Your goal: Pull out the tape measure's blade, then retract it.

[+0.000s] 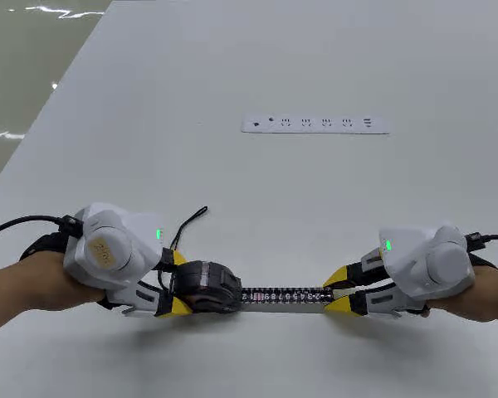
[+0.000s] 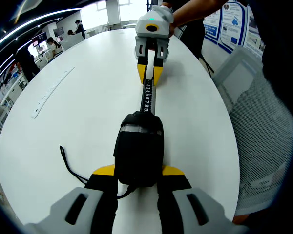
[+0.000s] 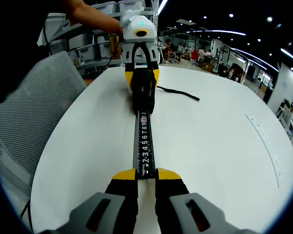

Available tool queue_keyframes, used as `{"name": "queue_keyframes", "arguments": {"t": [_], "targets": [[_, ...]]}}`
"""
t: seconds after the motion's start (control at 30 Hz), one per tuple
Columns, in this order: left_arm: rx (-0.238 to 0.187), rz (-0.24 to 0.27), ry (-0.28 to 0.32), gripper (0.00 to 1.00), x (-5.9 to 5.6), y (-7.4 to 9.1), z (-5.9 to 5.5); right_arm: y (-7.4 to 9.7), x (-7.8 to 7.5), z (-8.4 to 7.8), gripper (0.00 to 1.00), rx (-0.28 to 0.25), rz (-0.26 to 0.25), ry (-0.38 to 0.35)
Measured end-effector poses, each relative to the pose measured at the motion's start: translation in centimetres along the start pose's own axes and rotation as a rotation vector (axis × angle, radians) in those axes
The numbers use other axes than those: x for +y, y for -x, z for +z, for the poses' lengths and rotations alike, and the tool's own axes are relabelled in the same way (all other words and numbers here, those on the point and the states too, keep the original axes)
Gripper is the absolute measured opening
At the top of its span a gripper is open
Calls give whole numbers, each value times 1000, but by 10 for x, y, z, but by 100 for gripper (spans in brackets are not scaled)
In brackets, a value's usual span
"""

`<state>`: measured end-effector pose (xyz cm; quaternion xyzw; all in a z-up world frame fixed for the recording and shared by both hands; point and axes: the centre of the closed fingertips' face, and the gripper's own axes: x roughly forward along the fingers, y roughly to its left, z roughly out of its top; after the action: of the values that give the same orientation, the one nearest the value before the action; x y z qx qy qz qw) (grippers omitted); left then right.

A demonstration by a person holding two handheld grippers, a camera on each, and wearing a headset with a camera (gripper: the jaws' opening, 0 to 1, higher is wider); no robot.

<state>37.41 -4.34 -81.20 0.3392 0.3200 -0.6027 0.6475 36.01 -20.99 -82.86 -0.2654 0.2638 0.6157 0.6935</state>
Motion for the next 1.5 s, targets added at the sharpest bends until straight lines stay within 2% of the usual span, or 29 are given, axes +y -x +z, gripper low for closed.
{"name": "queue_keyframes", "arguments": {"t": [1.5], "targets": [[1,0,0,25,1,-2,2,21,-1,-20,11,17,-6,-10]]}}
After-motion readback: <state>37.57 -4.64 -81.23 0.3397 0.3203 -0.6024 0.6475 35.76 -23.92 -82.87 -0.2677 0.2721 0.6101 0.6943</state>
